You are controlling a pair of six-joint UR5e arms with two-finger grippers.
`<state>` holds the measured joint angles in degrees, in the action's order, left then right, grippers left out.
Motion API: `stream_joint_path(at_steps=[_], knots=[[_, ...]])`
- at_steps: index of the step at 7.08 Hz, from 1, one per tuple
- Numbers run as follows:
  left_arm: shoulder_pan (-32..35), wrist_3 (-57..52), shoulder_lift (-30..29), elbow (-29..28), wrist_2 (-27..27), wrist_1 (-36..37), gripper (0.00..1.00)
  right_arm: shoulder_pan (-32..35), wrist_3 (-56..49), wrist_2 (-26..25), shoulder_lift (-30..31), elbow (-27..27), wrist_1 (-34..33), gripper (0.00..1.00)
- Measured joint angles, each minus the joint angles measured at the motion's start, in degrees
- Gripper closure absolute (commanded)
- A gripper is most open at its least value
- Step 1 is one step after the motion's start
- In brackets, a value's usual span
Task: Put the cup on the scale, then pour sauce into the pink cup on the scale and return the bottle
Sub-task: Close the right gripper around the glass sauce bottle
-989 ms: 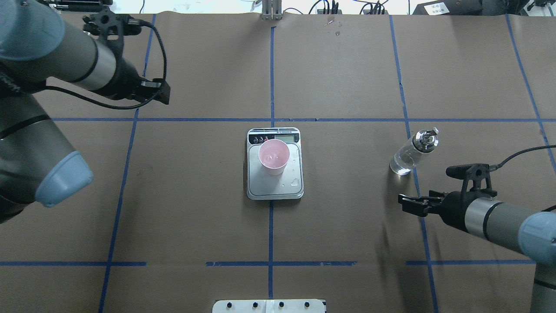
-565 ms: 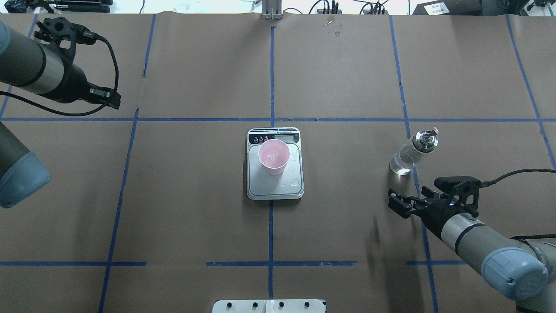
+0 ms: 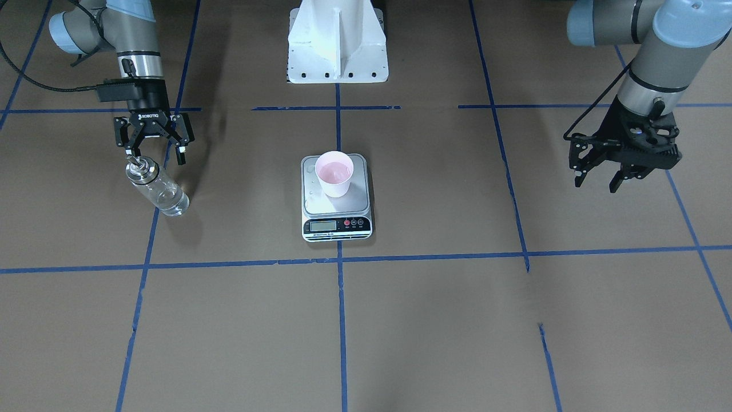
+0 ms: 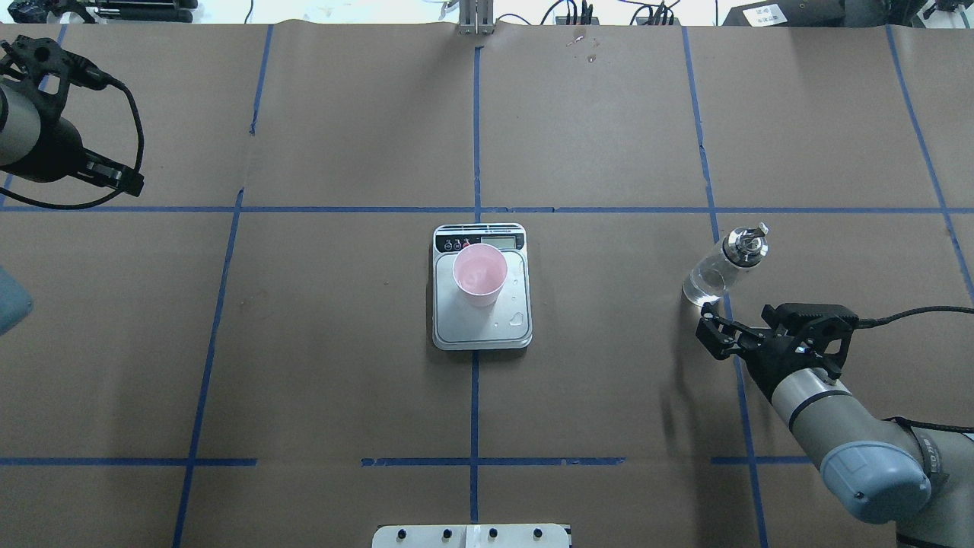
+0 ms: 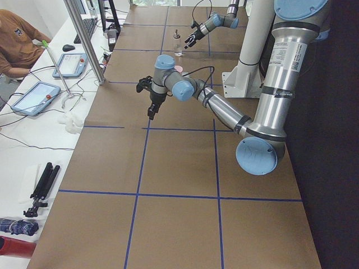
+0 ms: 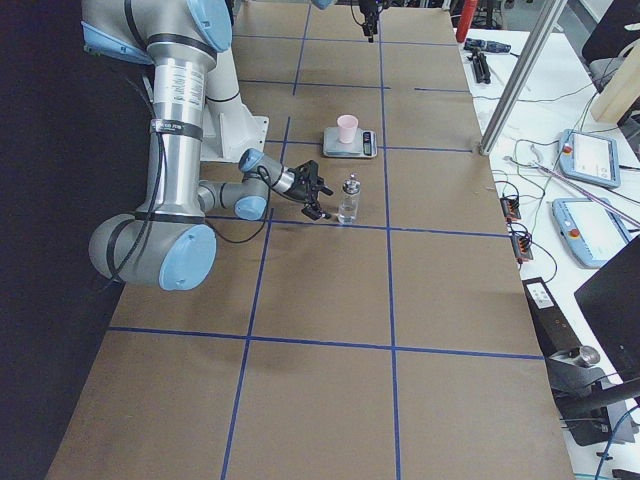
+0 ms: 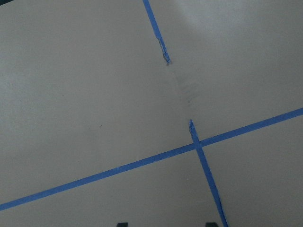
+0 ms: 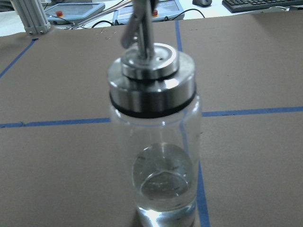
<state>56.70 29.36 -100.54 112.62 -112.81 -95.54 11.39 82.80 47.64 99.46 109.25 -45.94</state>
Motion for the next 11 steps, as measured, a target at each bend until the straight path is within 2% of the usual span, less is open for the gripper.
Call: stream_joint_path(at_steps=[4, 9, 11], knots=[[0.0, 0.2, 0.1, 0.2, 0.0, 0.0, 0.35, 0.1, 0.3, -7.1, -5.3, -6.4, -0.1, 0.0], [0.1, 0.6, 0.1, 0.7, -0.2, 0.1, 0.33, -0.2, -2.3, -12.5, -6.6, -9.3, 0.1, 0.04], [0.1, 0.6, 0.1, 1.3, -0.2, 0.2, 0.33, -0.1, -5.3, -14.2, -9.2, -11.3, 0.6, 0.03]])
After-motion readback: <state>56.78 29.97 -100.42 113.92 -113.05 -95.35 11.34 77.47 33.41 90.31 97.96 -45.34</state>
